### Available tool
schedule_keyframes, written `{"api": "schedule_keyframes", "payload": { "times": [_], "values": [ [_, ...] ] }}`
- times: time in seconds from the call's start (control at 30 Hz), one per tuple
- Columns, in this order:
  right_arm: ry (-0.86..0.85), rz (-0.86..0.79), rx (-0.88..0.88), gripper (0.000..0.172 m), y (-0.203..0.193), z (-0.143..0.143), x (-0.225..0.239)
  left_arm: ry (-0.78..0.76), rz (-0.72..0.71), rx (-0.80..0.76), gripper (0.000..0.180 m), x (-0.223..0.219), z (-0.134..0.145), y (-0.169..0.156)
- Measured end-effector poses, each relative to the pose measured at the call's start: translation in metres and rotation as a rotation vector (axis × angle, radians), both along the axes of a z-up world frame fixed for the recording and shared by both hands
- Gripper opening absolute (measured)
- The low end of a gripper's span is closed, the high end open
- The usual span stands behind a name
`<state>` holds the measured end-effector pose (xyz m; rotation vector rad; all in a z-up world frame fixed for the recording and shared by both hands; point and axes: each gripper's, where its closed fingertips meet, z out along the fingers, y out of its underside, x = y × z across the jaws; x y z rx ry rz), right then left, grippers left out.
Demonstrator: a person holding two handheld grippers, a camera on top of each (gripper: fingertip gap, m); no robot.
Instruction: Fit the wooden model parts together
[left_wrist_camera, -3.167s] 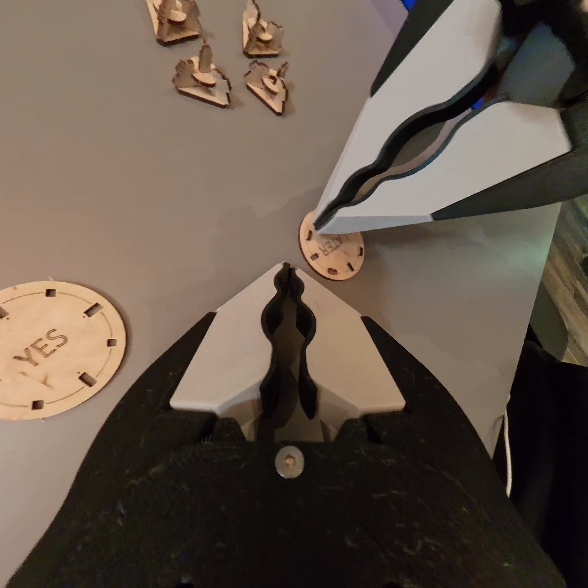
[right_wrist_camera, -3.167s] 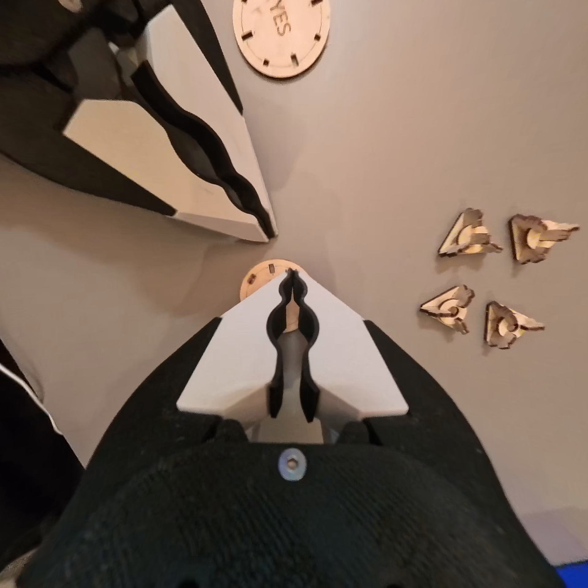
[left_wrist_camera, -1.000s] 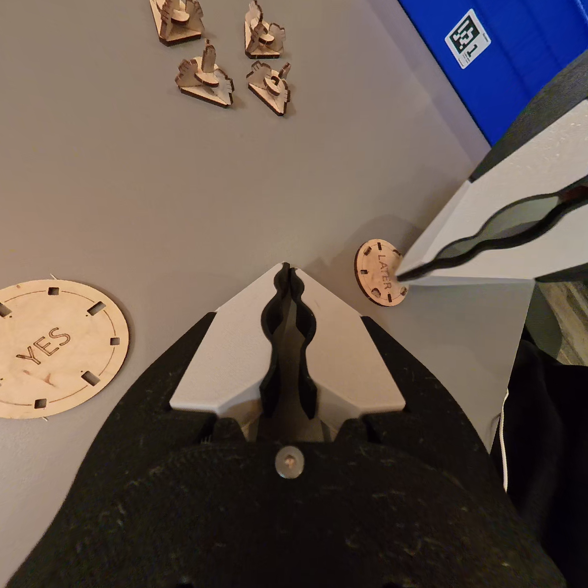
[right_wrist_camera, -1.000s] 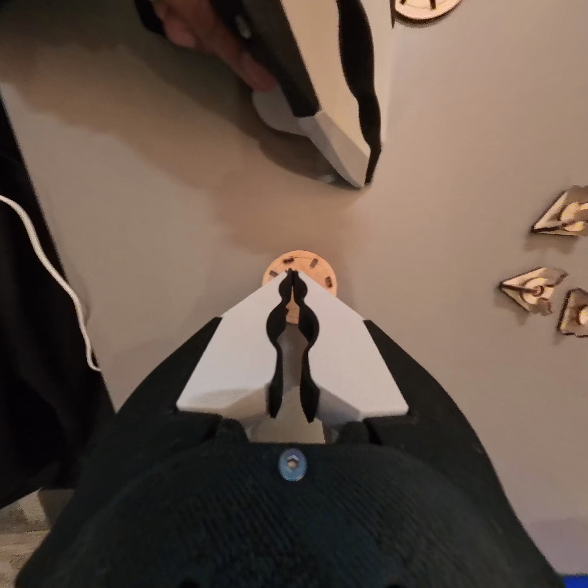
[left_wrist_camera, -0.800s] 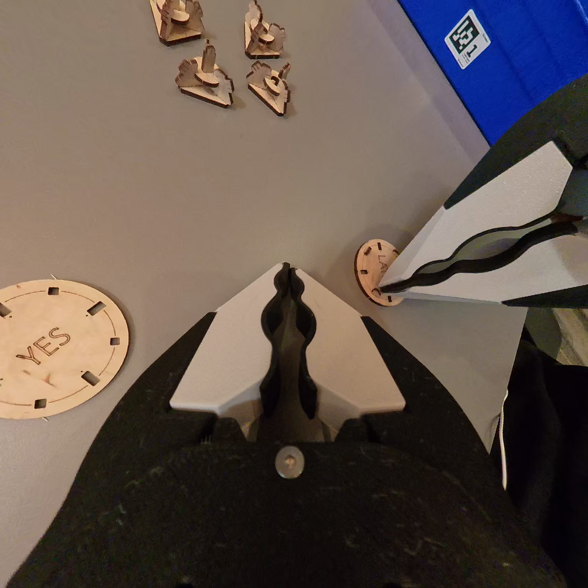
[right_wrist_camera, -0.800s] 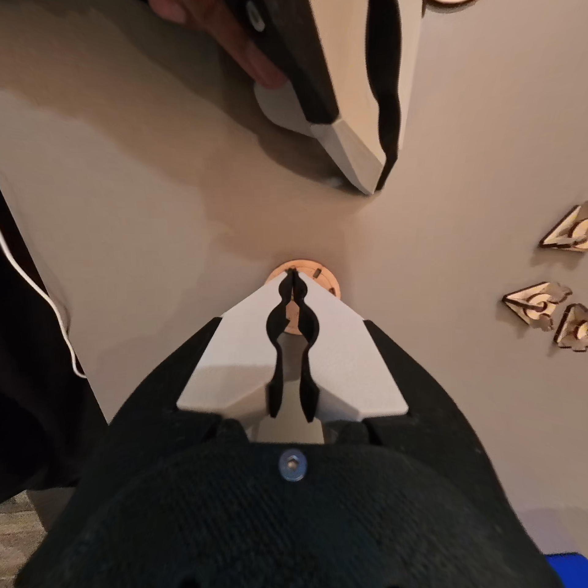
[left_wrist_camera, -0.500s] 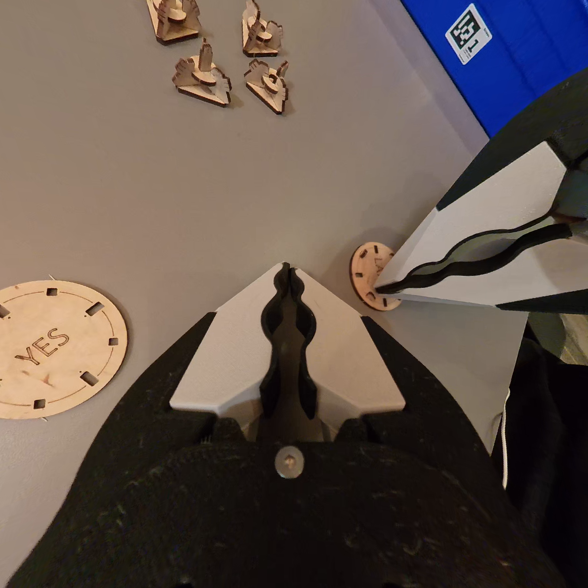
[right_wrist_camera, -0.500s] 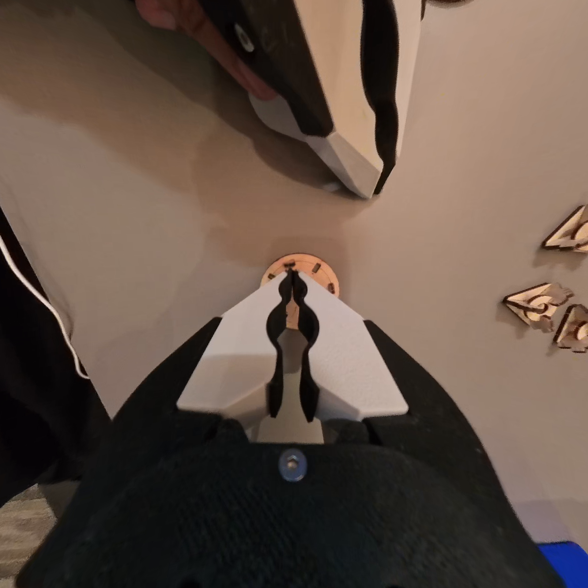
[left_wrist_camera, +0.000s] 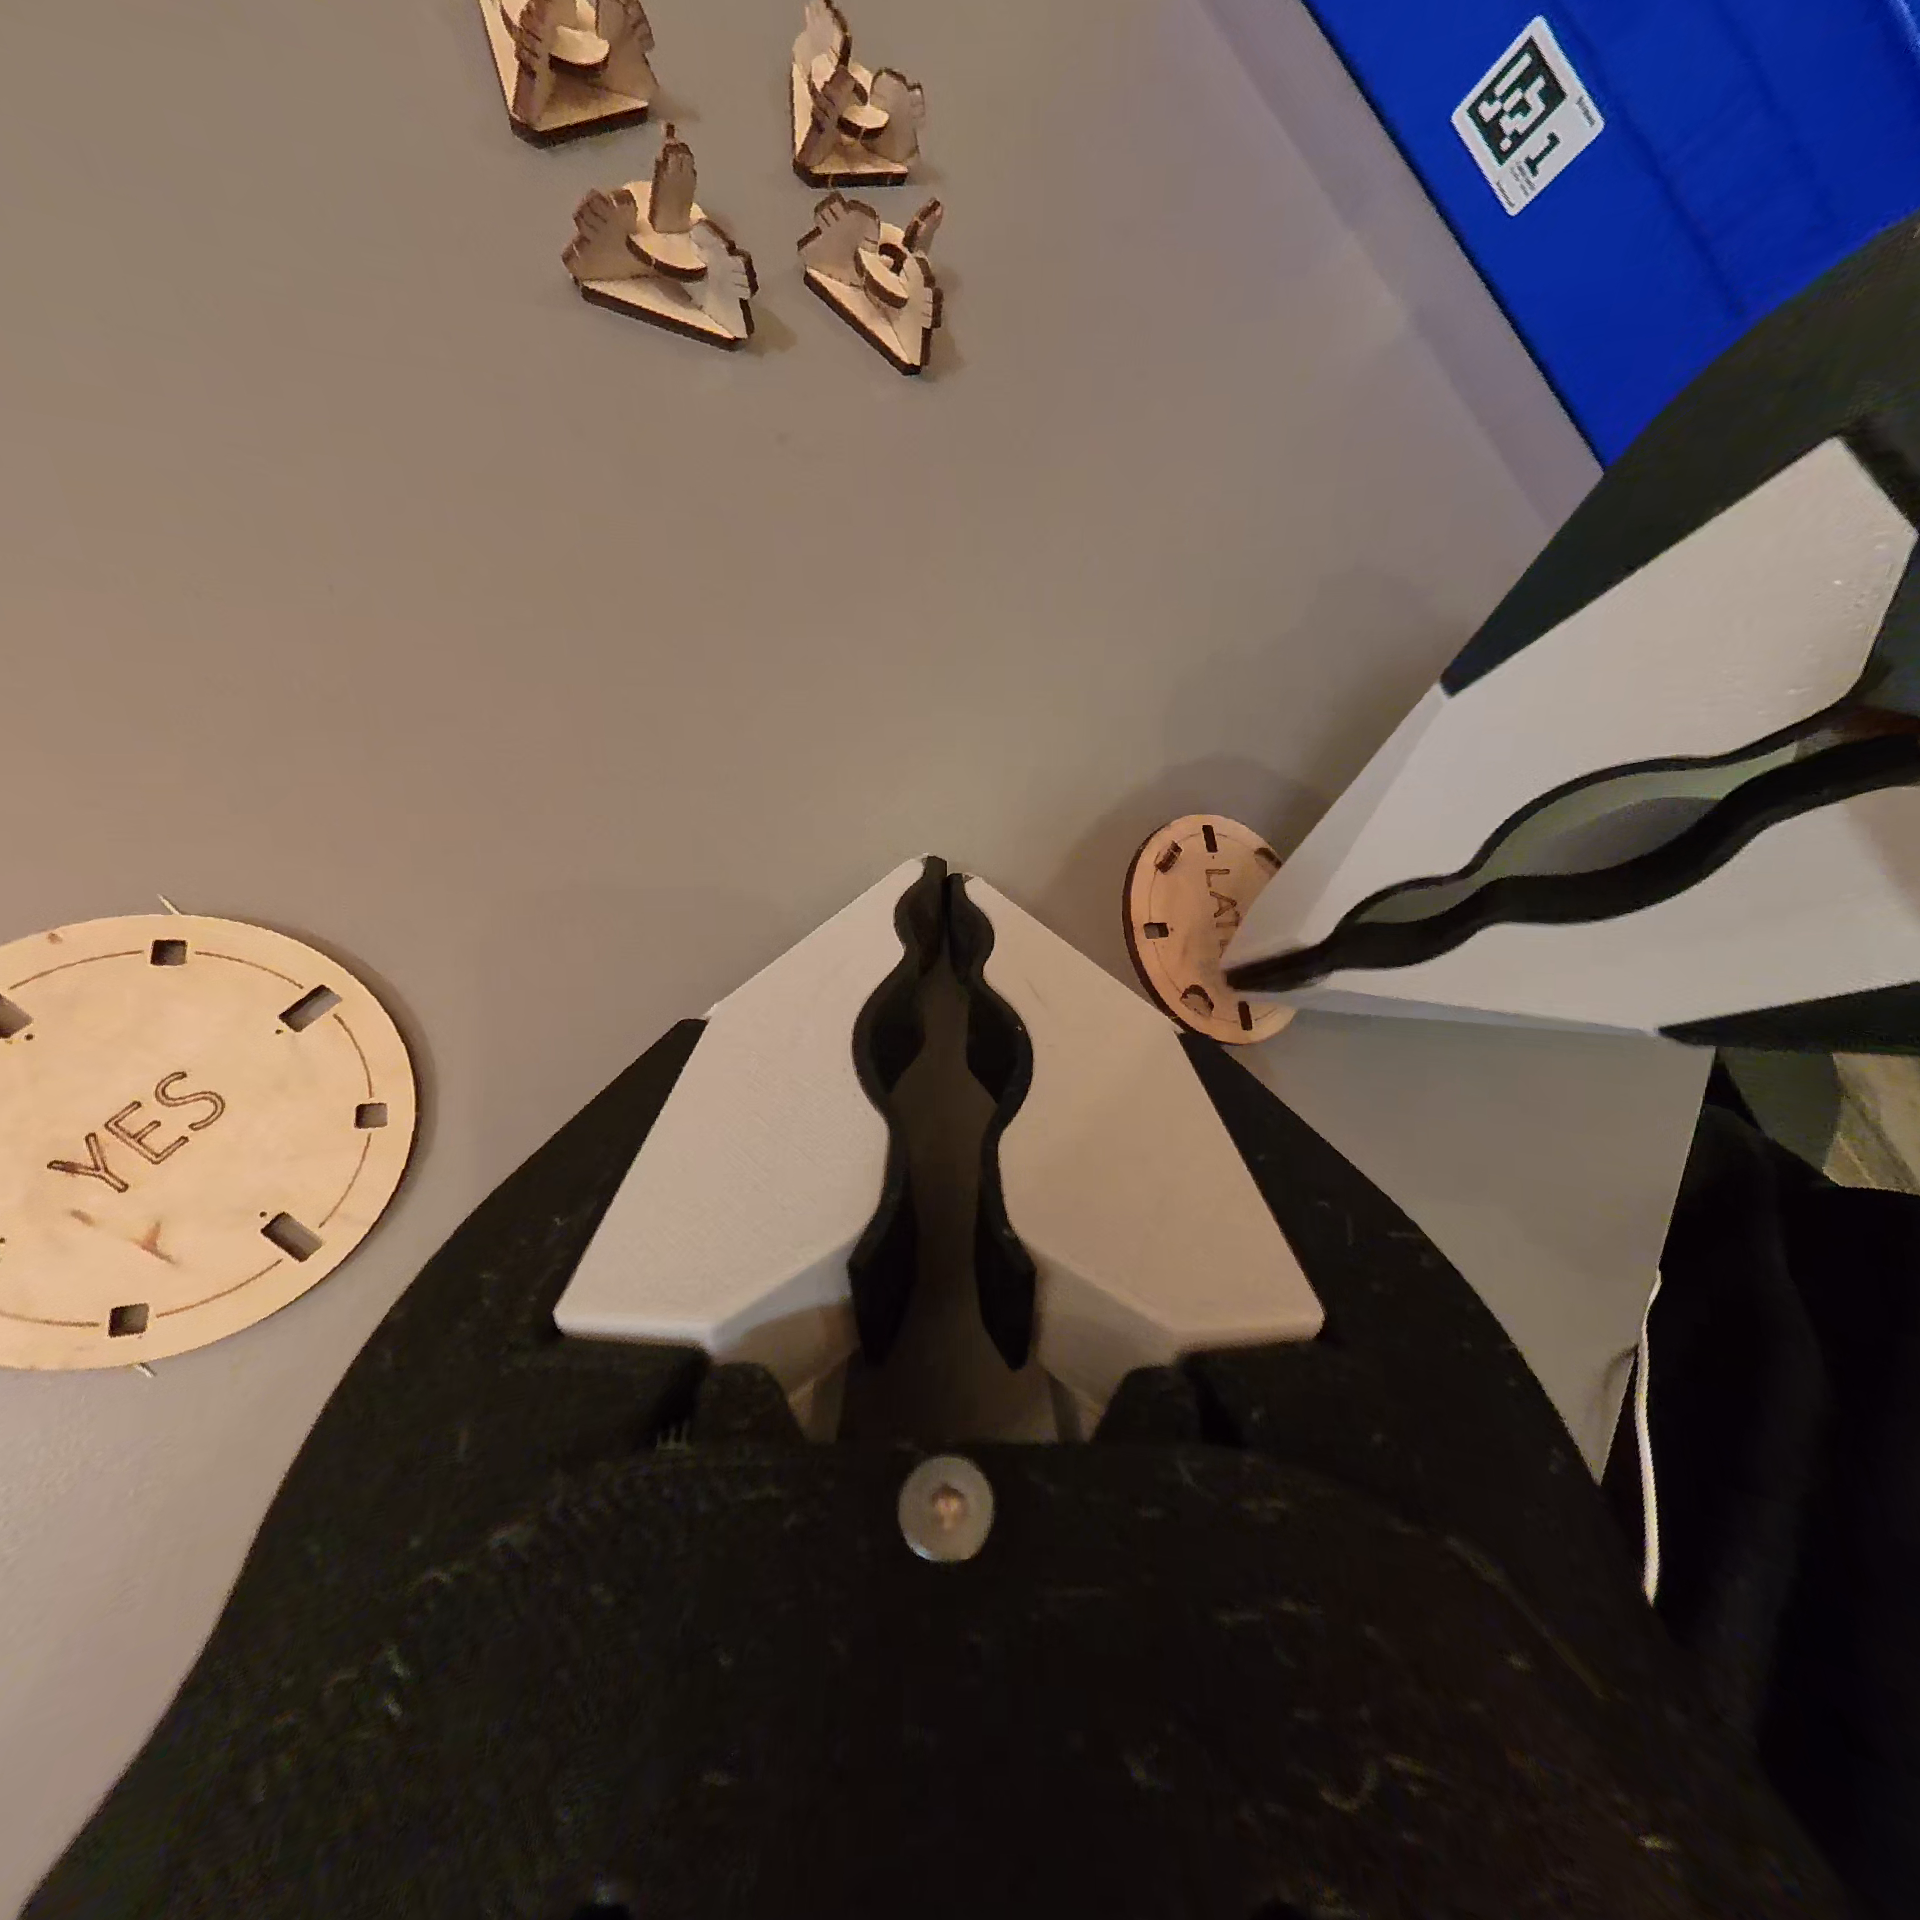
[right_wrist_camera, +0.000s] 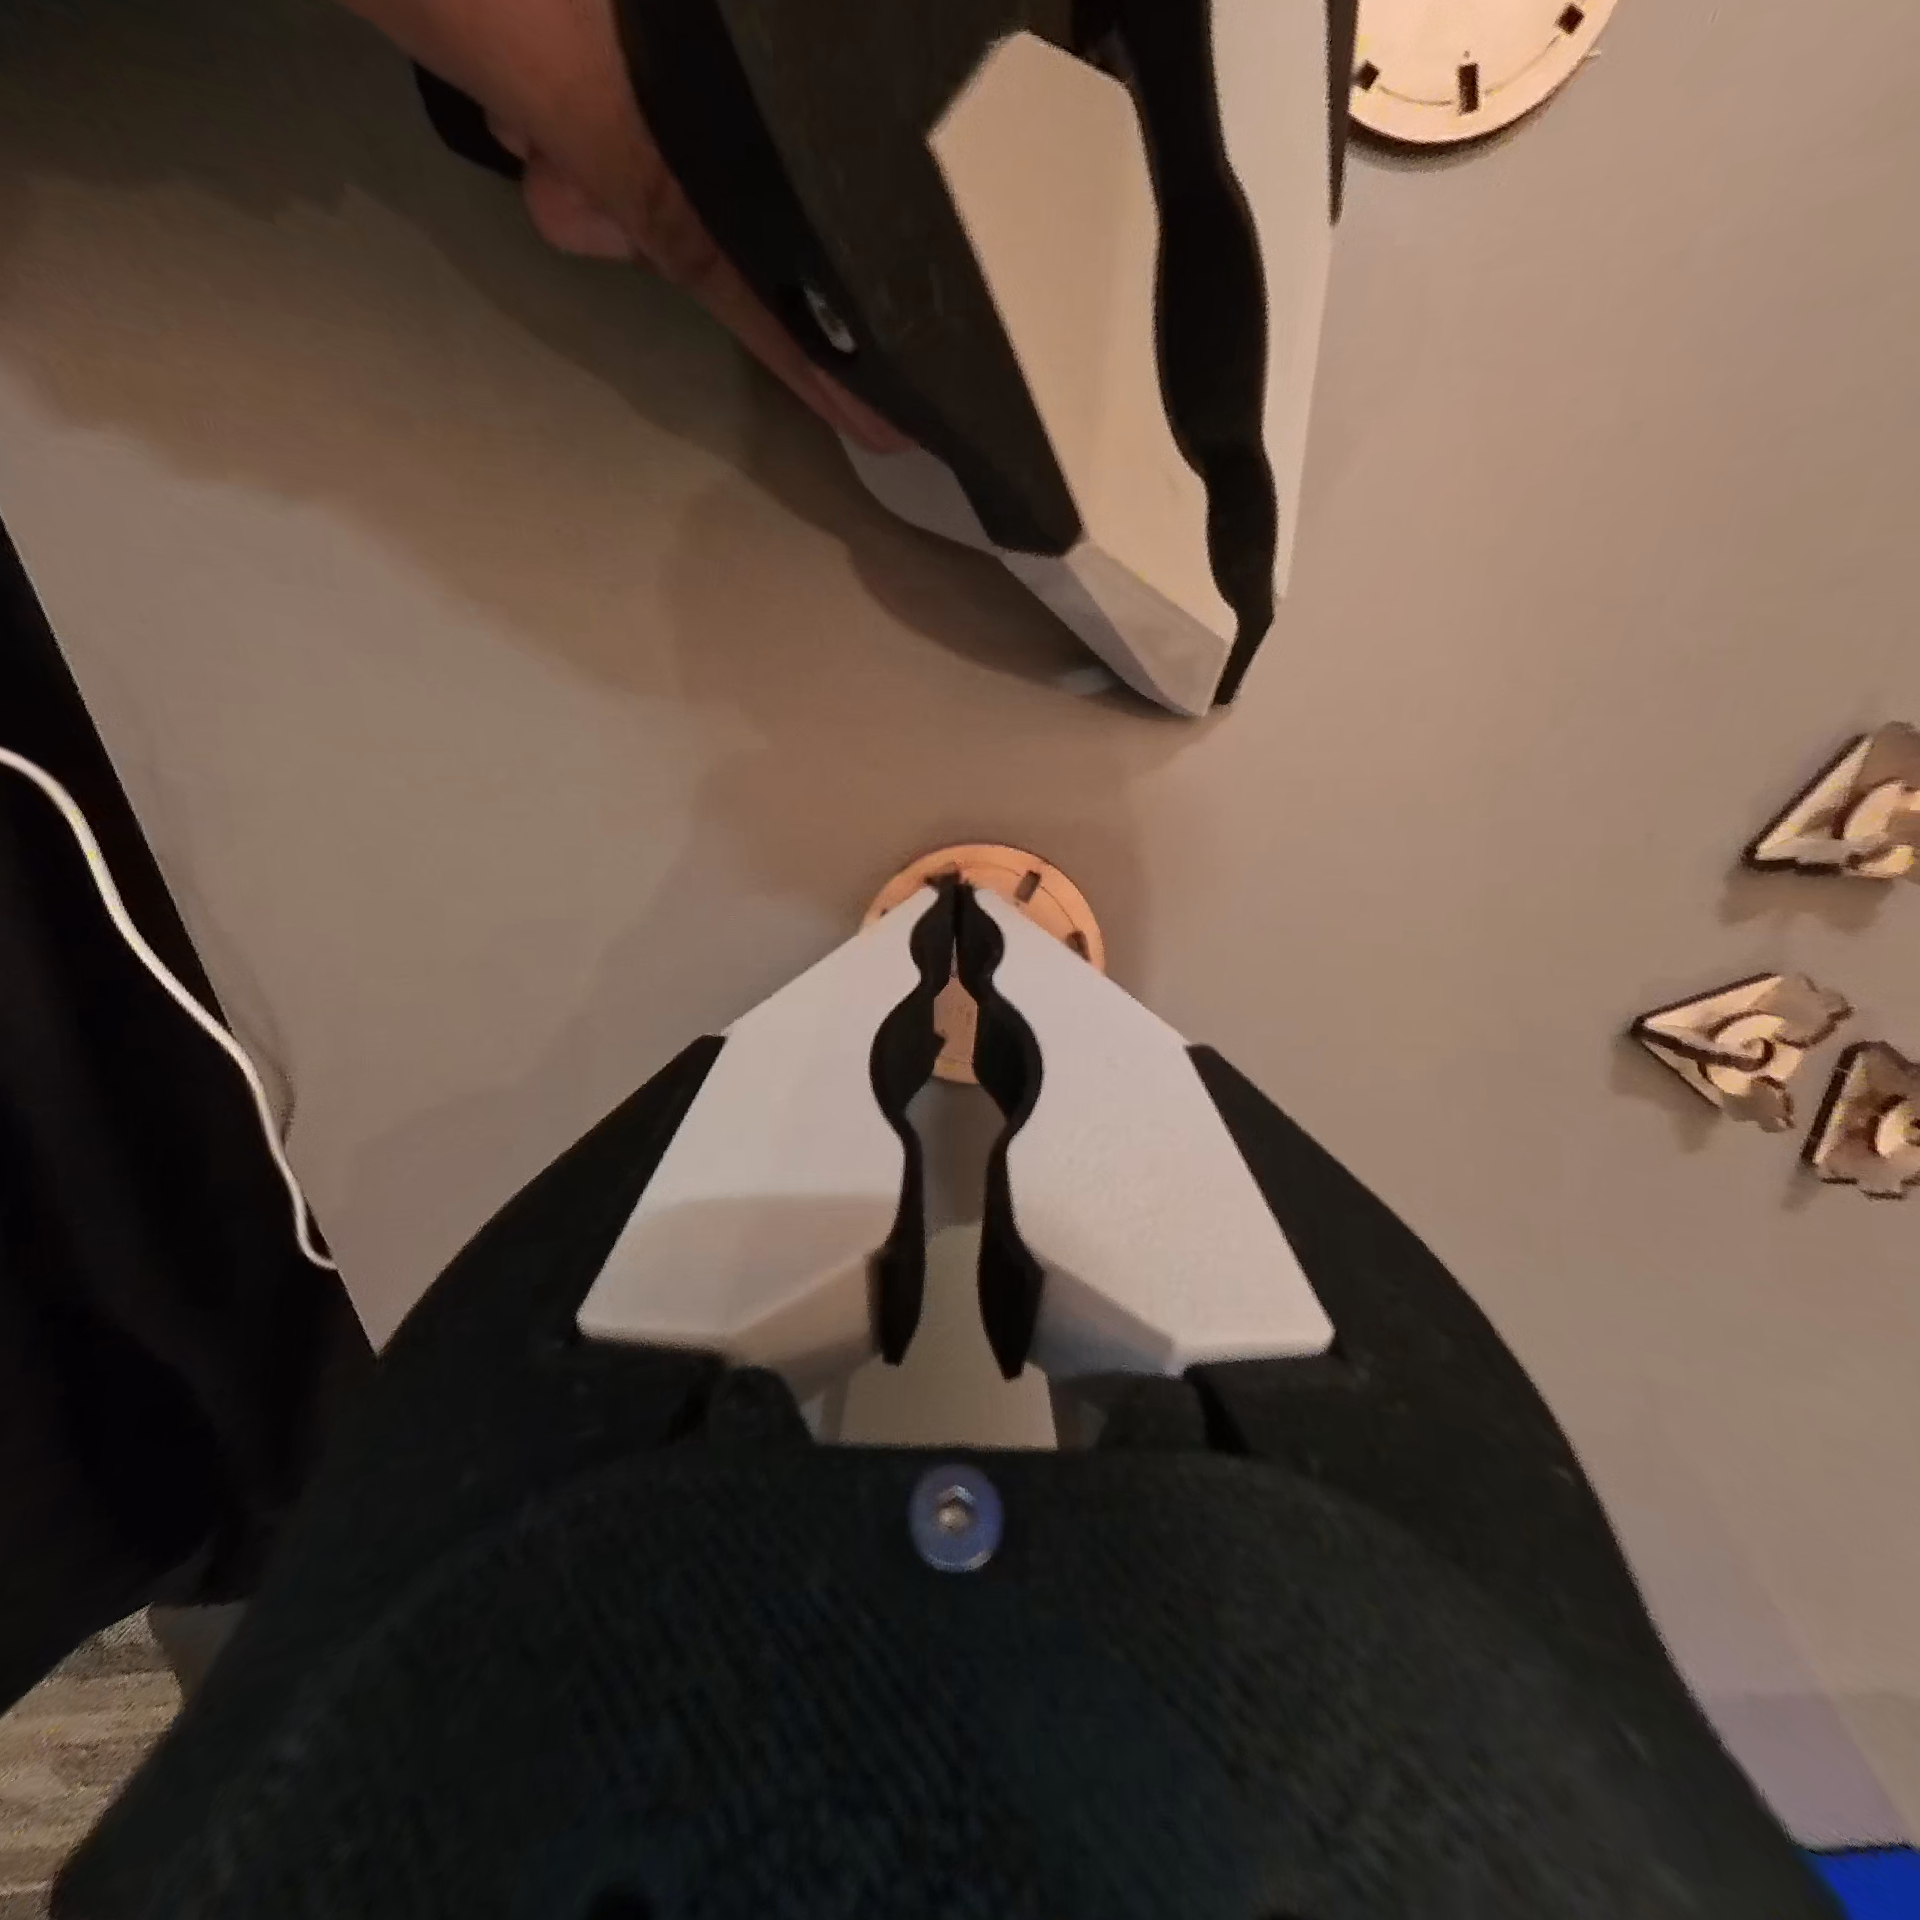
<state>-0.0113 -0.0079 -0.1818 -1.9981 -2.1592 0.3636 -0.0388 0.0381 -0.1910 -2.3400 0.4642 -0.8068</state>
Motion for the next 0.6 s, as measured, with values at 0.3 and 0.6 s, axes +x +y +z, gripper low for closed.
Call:
{"api": "schedule_keyframes", "payload": {
  "times": [0.3, 0.6],
  "values": [
    [0.009, 0.01, 0.002, 0.0, 0.0, 0.003, -0.006, 0.001, 0.0, 0.0, 0.0, 0.0, 0.0, 0.0],
    [0.065, -0.002, 0.003, 0.0, 0.003, 0.004, -0.012, 0.003, 0.004, 0.002, 0.0, 0.0, 0.0, 0.0]
  ]
}}
